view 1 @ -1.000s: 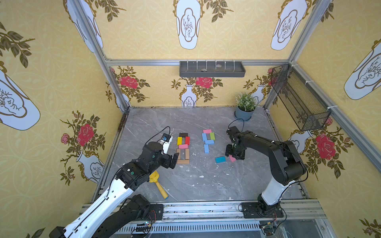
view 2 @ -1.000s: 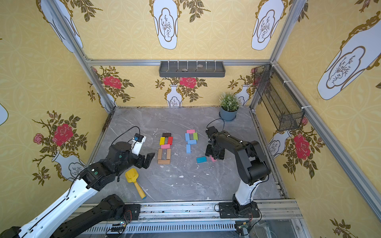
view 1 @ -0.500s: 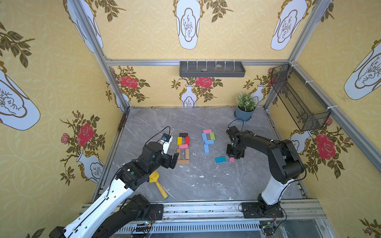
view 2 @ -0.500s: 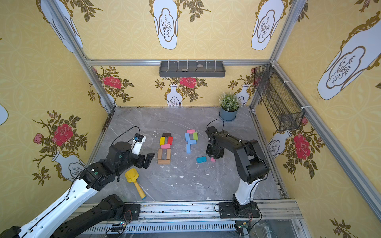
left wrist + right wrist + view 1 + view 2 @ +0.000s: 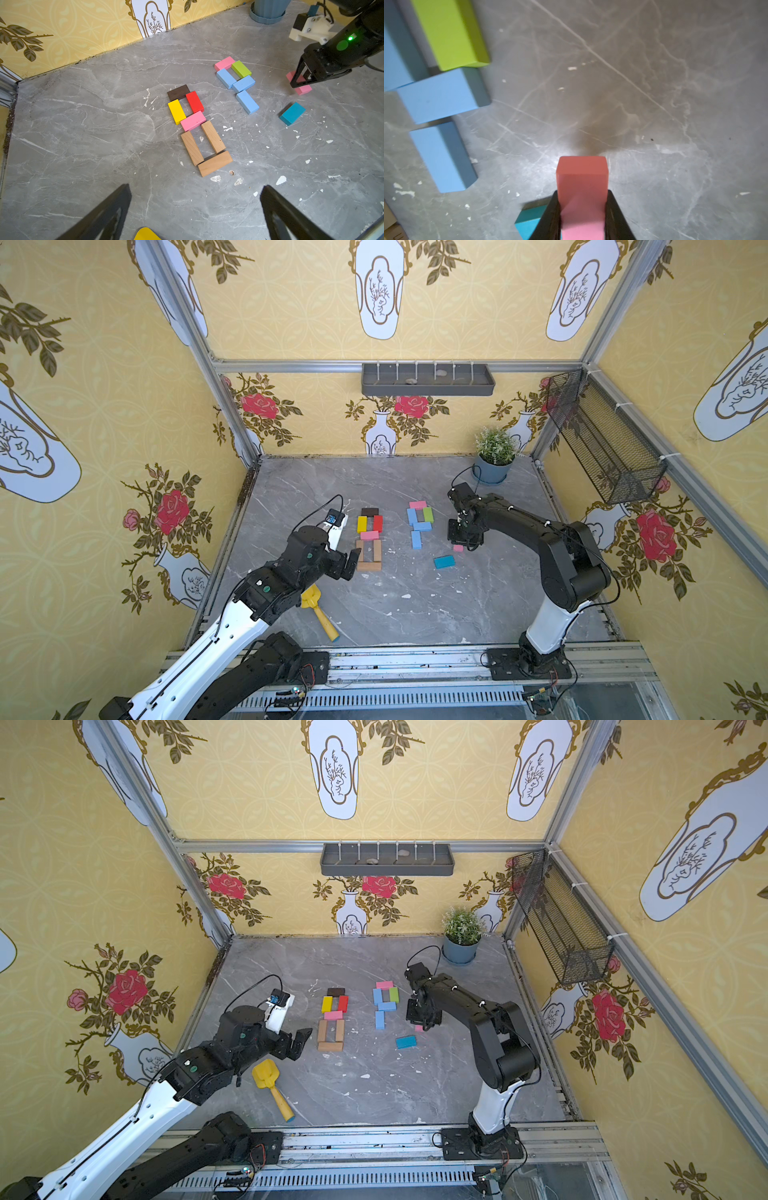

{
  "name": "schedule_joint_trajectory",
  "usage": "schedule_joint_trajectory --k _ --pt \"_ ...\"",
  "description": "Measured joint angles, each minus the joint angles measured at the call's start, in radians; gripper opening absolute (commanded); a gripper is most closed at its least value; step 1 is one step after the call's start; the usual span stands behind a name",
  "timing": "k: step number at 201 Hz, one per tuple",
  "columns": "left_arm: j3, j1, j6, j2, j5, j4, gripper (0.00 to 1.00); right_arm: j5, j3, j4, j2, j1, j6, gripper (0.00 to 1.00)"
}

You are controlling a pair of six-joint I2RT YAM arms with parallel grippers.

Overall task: Assemble the number 8 with building blocks
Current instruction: Pick up the building block from the center of the board, then assemble the building block at the center of the board.

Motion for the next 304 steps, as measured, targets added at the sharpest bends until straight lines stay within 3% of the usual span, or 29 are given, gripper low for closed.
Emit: schedule_joint_trajectory --k 121,304 --pt "0.000 0.000 0.000 -0.002 0.000 0.000 1.00 -0.013 0.126 0.002 0.163 0.097 -0.077 0.17" --pt "0.000 0.000 0.000 0.003 0.000 -0.002 1.00 -0.027 0.182 -0.002 0.243 0.105 -0.102 0.23"
